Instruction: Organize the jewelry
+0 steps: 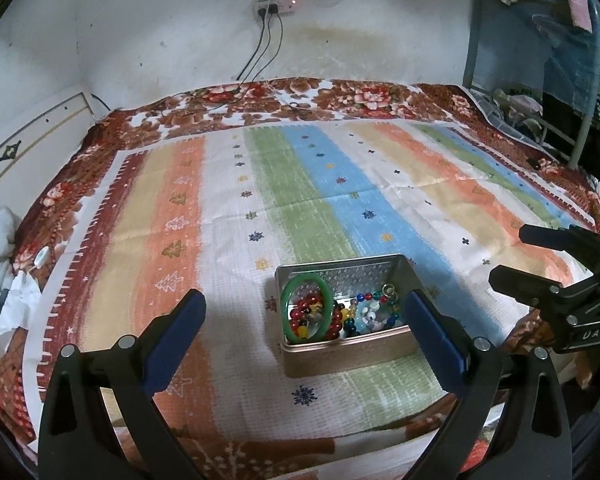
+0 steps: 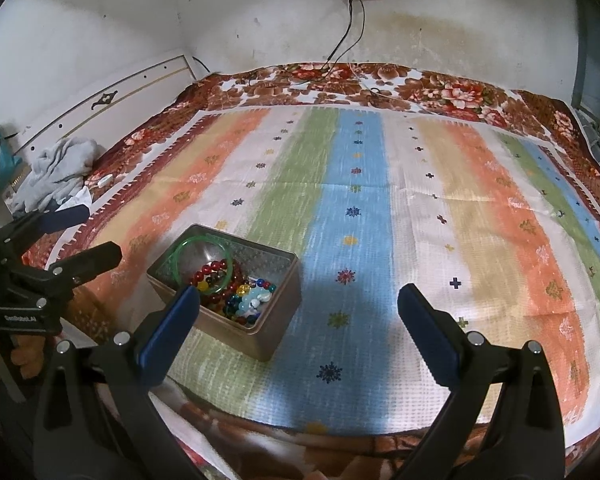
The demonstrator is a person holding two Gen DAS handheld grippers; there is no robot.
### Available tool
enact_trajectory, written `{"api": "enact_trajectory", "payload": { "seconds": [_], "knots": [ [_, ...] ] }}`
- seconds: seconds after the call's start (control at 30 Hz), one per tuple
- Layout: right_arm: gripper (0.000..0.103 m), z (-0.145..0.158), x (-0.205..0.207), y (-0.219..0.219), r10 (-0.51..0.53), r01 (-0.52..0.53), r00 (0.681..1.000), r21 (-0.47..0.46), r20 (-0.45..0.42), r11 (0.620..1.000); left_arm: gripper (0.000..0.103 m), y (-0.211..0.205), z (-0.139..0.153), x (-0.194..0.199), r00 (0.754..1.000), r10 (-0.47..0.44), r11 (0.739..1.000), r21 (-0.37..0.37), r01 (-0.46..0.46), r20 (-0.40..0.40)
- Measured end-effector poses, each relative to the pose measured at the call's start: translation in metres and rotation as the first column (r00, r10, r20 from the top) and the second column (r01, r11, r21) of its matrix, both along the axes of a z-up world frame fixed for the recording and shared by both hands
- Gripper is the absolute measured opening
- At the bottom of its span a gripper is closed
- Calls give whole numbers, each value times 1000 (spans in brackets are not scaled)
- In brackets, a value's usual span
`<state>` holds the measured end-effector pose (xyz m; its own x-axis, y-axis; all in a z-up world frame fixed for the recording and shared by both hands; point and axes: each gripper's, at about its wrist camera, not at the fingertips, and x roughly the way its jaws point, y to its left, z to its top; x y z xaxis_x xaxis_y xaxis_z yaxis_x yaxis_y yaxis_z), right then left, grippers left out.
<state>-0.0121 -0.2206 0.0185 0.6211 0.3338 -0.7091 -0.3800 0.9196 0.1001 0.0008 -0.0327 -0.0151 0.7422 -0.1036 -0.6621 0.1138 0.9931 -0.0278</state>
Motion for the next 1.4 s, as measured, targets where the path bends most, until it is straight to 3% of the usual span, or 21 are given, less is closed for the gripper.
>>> {"api": "enact_trajectory", "payload": {
  "seconds": [0.33,1.4],
  "knots": [
    [98,-2,1,0,-1,1,1000,0,-4,1000,97,4,1,-1,1000,4,1000,-24,-3,14],
    [98,-5,0,2,4,-4,1000,-10,-10,1000,97,6,4,1,999,35,999,-7,-35,30]
  ]
}}
